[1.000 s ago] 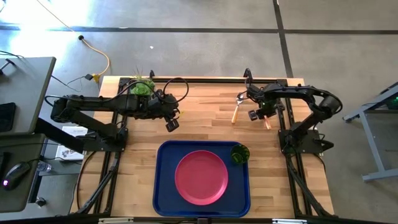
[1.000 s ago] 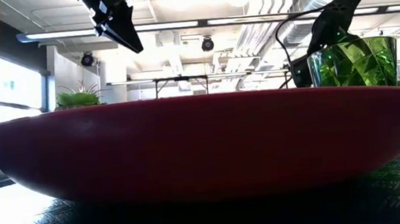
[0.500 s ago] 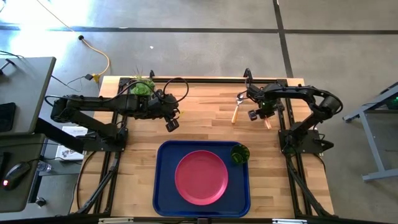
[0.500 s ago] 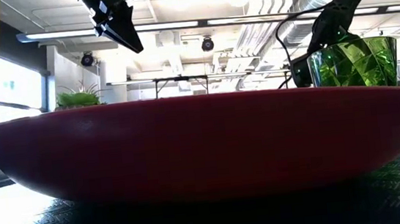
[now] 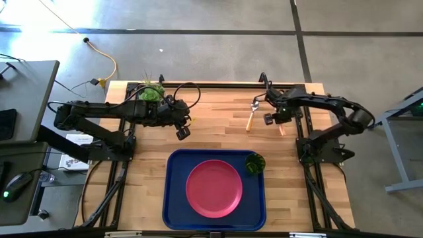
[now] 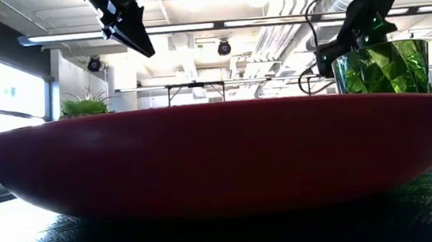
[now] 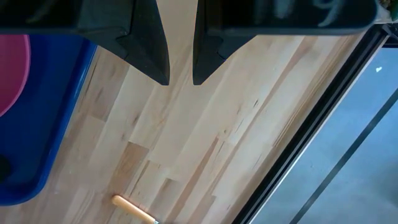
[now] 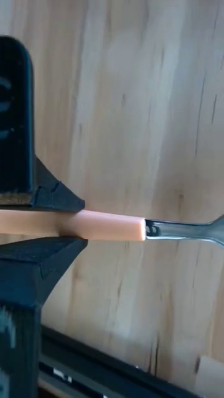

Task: Pick and place plate/cup/fork/spoon on tray
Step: Put the yellow fork on the blue tray to the left side of the pink plate

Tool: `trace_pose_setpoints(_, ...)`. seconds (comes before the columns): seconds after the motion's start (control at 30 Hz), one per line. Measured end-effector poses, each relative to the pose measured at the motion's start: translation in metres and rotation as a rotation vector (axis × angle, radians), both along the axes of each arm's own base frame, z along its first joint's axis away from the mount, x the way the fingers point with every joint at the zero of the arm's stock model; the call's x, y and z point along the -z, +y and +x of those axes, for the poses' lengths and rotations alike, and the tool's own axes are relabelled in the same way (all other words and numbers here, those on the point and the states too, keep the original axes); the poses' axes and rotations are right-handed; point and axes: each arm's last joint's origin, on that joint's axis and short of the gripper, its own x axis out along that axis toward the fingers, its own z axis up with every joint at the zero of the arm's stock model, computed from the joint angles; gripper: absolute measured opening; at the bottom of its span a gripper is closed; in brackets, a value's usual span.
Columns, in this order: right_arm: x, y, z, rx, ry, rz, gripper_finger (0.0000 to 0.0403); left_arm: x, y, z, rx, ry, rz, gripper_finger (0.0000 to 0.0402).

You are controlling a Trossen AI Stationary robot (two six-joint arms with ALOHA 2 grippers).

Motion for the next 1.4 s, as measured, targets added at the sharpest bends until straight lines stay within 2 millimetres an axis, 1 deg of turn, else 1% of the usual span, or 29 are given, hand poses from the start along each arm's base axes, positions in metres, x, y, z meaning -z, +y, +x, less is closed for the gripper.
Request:
trace_pose_setpoints(0.17,-0.016,0.011,0.002,0.009,-0.094,-0.032,0.0026,0.0,0.0,0.0,-0.003,-0.003,-0.002,0.0062)
trace_pose_setpoints(0.47,-0.046,0.035,0.008,0.022,-0.279,-0.131,0.0026,0.0,0.002,0.0,-0.067,-0.032,-0.035,0.0062)
trace_pose_setpoints(0.6,-0.057,0.041,0.016,0.016,-0.407,-0.19,0.0026,0.0,0.002,0.0,-0.067,-0.032,-0.034,0.0062)
trace_pose_setpoints(0.77,-0.067,0.046,0.032,0.012,-0.571,-0.255,0.0026,0.0,0.002,0.0,-0.072,-0.032,-0.028,0.0062)
trace_pose_setpoints(0.93,-0.074,0.05,0.044,0.024,-0.675,-0.295,0.0026,0.0,0.002,0.0,-0.079,-0.031,-0.019,0.0062)
trace_pose_setpoints(1.07,-0.082,0.054,0.051,0.044,-0.718,-0.323,0.0026,0.0,0.002,0.0,-0.079,-0.031,-0.019,0.0062)
trace_pose_setpoints(1.23,-0.11,0.054,0.069,0.032,-0.751,-0.393,0.0026,0.0,0.005,-0.001,-0.087,-0.031,-0.019,0.0062)
trace_pose_setpoints(1.4,-0.126,0.051,0.088,0.025,-0.662,-0.395,0.0026,0.0,0.009,-0.001,-0.103,-0.031,-0.019,0.0062)
